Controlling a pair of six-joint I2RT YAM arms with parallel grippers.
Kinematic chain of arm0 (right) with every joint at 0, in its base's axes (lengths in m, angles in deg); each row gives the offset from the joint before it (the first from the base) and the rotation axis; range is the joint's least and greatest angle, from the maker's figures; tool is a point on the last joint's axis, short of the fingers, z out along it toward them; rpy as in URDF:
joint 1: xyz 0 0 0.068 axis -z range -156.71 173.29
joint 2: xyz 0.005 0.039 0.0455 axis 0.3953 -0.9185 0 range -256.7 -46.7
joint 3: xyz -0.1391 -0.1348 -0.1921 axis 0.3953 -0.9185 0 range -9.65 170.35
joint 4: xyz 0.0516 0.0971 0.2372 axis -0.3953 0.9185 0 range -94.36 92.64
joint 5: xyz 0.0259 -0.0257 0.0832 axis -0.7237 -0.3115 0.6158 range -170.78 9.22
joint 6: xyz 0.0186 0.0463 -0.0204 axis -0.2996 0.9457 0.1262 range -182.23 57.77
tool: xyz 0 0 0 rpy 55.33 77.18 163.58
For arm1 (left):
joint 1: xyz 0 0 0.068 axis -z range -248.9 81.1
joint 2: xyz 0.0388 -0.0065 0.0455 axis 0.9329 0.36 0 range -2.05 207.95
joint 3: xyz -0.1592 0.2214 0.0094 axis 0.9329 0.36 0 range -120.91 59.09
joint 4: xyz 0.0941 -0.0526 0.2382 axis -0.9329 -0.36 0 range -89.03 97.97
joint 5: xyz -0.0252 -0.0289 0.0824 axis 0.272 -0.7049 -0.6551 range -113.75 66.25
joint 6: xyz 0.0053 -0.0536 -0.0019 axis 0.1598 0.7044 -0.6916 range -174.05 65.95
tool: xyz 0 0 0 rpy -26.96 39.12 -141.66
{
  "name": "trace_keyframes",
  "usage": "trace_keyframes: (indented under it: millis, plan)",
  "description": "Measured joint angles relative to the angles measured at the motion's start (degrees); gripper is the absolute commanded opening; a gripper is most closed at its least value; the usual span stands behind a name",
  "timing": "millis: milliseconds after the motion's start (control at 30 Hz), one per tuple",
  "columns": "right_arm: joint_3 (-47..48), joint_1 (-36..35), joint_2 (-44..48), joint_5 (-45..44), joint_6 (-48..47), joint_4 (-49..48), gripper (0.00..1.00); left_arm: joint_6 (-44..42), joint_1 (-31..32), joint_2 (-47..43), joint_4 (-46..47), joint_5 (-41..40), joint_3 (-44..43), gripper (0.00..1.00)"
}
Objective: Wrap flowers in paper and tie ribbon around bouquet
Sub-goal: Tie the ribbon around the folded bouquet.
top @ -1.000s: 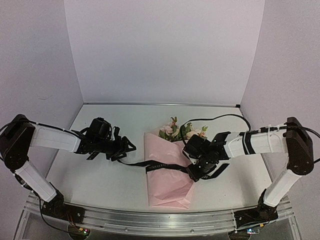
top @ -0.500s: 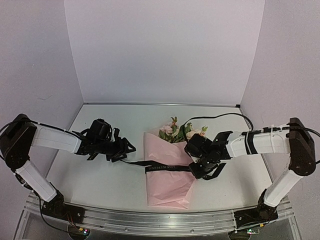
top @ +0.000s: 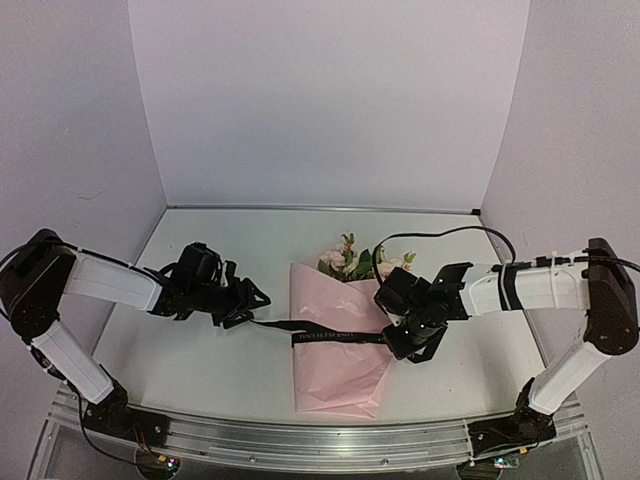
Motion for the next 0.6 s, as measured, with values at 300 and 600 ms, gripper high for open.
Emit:
trace_keyframes:
  millis: [300, 600]
  plan:
    - [-0.4, -0.2, 0.9, 1.1, 1.6, 1.5, 0.02, 5.7, 0.0, -0.2, 3.0, -2.4, 3.8, 0.66]
    - [-0.2, -0.8, 2.7, 1.1, 2.0, 3.9, 0.01, 12.9, 0.2, -2.2, 4.7, -7.9, 7.2, 0.67]
